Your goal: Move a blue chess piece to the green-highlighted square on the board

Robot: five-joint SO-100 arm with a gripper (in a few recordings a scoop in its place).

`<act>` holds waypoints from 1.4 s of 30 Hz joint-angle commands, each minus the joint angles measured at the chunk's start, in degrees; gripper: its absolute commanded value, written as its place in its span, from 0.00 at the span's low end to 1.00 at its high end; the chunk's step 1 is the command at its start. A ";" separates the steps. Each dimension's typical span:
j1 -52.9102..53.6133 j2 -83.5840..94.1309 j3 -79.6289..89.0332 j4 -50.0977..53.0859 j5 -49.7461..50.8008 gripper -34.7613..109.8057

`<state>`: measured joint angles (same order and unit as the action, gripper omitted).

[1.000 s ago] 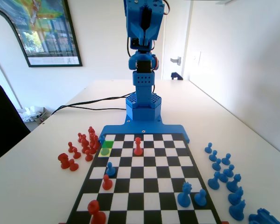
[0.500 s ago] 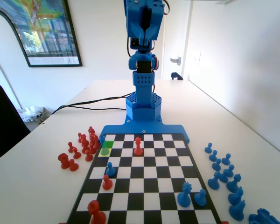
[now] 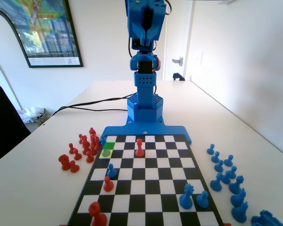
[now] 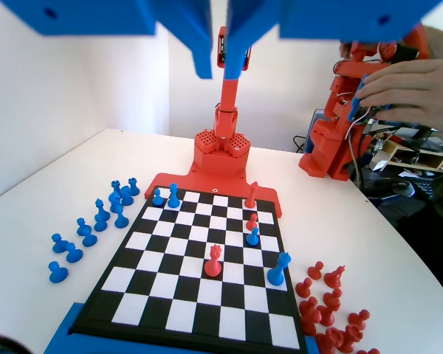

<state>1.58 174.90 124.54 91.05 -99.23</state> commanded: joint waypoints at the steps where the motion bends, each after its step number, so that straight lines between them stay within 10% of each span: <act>1: 0.53 0.18 0.35 -0.79 -0.35 0.26; 28: 0.35 -24.43 -24.08 6.15 6.59 0.25; 42: 18.90 -45.44 -24.70 2.02 -8.17 0.25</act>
<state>17.49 134.12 102.83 92.29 -104.33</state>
